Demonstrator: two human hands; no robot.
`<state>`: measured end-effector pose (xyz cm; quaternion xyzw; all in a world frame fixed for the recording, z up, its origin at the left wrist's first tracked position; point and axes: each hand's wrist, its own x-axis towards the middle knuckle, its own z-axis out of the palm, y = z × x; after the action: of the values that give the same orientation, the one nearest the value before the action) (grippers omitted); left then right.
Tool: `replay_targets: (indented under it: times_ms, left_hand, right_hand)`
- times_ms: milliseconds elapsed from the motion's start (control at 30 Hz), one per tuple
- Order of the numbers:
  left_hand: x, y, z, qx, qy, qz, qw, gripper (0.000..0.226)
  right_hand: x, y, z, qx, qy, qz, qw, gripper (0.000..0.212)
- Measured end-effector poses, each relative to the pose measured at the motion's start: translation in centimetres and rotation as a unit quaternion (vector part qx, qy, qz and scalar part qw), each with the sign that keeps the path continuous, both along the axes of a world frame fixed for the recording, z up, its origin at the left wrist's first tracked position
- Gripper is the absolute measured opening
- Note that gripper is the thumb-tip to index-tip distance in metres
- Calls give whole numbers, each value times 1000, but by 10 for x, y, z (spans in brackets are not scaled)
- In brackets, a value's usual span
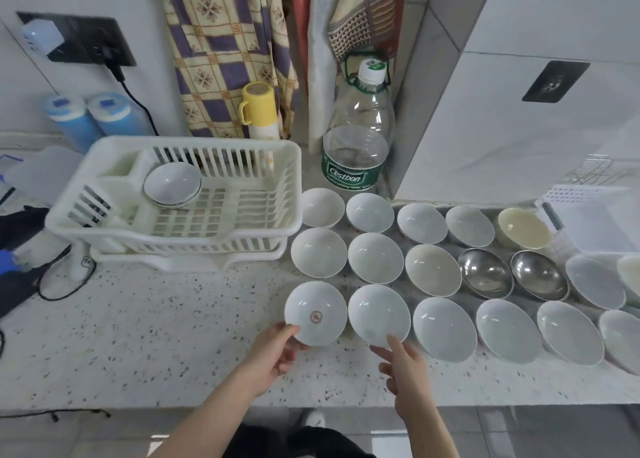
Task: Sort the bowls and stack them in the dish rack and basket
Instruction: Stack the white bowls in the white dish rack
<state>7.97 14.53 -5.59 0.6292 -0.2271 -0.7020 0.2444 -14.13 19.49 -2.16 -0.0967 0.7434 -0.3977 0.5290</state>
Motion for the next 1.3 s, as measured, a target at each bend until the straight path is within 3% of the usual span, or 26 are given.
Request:
replay_targets:
  times_ms: [400,600,767,1067,1300]
  left_hand:
    - [56,2,25,-52,-61,-49,996,27]
    - [106,-24,70,-137,-28,-44,989,22]
    - [161,-55,108,-211,-11,19,977,19]
    - [262,-118,150,-294,-88,132,943,14]
    - [300,-163,135,-309,-85,175,931,19]
  right_hand:
    - [23,0,-6,-40,110,-77,990,15]
    - [59,-21,23,-119,90,-119,982,13]
    - [100,-59,62,-195,58,-135,970,10]
    - [190,-157,117,-301,36,-52,952,25]
    - [260,-229,114,-279,43,7,959,17]
